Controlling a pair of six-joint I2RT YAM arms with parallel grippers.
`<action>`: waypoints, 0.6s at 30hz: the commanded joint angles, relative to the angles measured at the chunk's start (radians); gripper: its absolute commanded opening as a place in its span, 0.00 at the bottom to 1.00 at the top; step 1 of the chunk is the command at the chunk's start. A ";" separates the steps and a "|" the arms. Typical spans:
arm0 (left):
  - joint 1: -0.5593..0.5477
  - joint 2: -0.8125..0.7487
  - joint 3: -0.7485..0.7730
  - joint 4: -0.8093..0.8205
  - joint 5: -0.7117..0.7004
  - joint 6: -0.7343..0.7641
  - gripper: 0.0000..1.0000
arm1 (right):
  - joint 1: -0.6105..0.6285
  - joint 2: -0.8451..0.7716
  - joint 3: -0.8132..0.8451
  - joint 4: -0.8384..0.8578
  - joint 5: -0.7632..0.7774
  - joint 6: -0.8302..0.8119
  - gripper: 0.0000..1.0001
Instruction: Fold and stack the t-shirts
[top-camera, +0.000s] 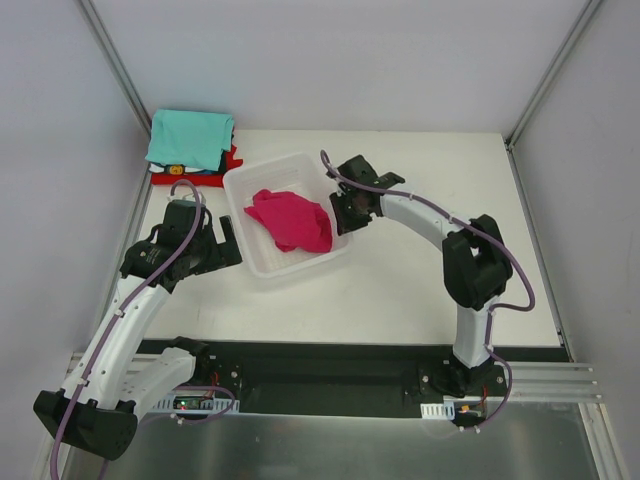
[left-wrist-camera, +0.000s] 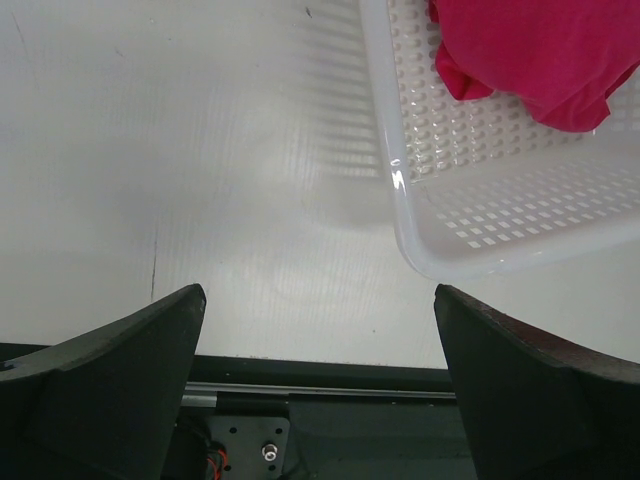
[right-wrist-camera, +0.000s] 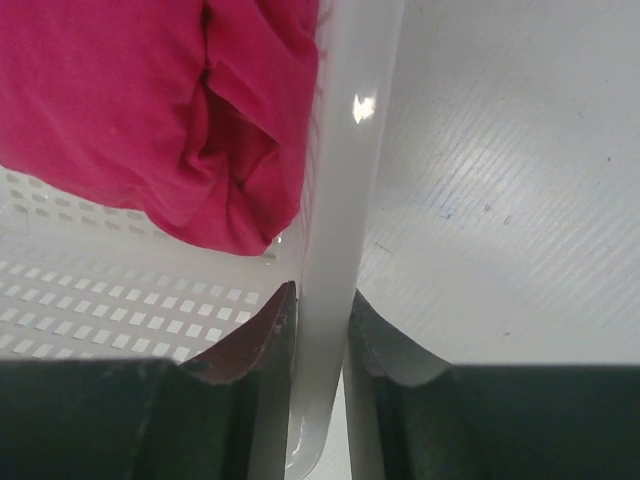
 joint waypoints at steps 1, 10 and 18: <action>-0.010 -0.014 0.043 -0.018 0.020 -0.010 0.99 | -0.048 -0.017 0.011 -0.023 0.048 0.032 0.22; -0.010 -0.005 0.032 -0.019 0.022 -0.019 0.99 | -0.211 -0.044 -0.004 -0.079 0.155 0.081 0.15; -0.010 -0.014 0.027 -0.019 0.022 -0.014 0.99 | -0.329 -0.049 0.059 -0.165 0.218 0.085 0.13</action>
